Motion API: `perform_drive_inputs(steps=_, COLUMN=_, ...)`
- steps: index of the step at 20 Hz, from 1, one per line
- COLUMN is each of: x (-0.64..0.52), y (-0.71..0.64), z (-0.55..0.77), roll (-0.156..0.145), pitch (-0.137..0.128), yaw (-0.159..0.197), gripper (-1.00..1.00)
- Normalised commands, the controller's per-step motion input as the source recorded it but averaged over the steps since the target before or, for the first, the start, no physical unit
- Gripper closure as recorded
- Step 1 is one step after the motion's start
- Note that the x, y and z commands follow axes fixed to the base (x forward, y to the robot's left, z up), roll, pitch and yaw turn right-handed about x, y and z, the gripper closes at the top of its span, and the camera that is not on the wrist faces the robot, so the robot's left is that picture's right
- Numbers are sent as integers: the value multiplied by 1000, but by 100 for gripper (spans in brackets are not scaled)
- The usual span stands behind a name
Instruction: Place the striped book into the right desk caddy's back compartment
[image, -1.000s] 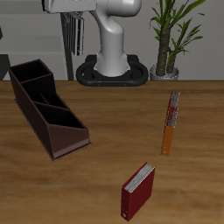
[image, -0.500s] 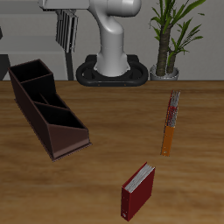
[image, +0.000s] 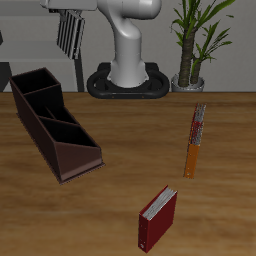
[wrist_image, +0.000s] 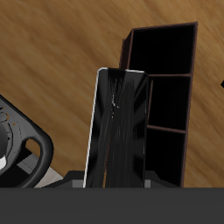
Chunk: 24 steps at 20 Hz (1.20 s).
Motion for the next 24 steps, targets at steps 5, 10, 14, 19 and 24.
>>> perform_drive_inputs(steps=5, x=-165, y=-86, z=-22, roll=-51, pitch=-18, yaw=-11, gripper=100)
perform_drive_inputs(steps=10, x=-151, y=-87, z=-2, roll=-47, pitch=-42, yaw=5, gripper=100)
perform_drive_inputs(steps=14, x=-197, y=-111, z=30, roll=-61, pitch=-63, yaw=5, gripper=100)
perform_drive_inputs(steps=19, x=-157, y=-102, z=73, roll=-20, pitch=-72, yaw=32, gripper=100)
perform_drive_inputs(steps=24, x=-24, y=-216, z=95, roll=-48, pitch=-31, yaw=-33, gripper=100)
